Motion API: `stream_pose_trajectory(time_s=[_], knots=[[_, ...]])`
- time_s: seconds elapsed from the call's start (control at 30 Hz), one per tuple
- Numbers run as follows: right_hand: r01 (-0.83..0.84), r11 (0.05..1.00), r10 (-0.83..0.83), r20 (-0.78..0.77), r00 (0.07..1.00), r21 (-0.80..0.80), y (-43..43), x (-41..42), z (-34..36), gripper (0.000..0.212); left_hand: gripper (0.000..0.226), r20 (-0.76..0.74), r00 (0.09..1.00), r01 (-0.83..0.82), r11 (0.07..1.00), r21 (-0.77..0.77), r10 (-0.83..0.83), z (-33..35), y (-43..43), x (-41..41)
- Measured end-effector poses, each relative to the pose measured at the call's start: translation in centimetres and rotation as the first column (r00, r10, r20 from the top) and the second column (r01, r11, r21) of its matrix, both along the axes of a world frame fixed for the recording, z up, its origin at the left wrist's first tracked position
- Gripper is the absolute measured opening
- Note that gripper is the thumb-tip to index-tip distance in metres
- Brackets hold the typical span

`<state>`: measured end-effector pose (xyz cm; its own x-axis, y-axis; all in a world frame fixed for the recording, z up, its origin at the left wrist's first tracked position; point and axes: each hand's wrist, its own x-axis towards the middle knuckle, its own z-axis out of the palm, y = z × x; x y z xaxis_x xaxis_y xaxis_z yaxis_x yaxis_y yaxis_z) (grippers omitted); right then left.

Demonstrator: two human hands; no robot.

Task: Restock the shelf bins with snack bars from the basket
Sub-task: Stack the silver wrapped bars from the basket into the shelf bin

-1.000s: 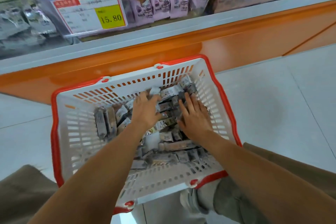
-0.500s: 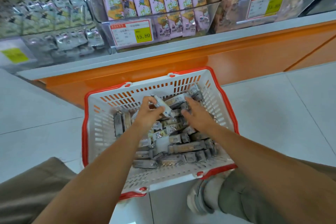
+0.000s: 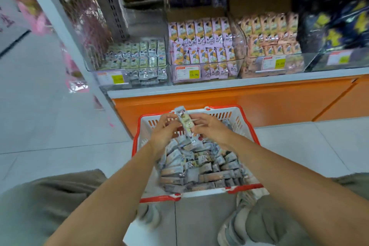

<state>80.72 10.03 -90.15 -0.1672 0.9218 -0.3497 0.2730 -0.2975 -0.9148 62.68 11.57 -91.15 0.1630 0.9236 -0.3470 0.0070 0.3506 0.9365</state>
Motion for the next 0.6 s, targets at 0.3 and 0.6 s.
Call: stream_pose_trajectory(time_s=[0.3,0.6], knots=[[0.019,0.985,-0.025,0.035,0.999,0.173,0.7,-1.1,7.0,0.042,0.037,-0.264,0.954,0.197,0.960,0.198,-0.142,6.0,0.1,-3.3],[0.082,0.909,-0.083,-0.016,0.996,0.409,7.1,-5.4,13.0,0.037,0.051,-0.529,0.841,0.323,0.890,0.321,-0.115,10.5,3.3,-5.1]])
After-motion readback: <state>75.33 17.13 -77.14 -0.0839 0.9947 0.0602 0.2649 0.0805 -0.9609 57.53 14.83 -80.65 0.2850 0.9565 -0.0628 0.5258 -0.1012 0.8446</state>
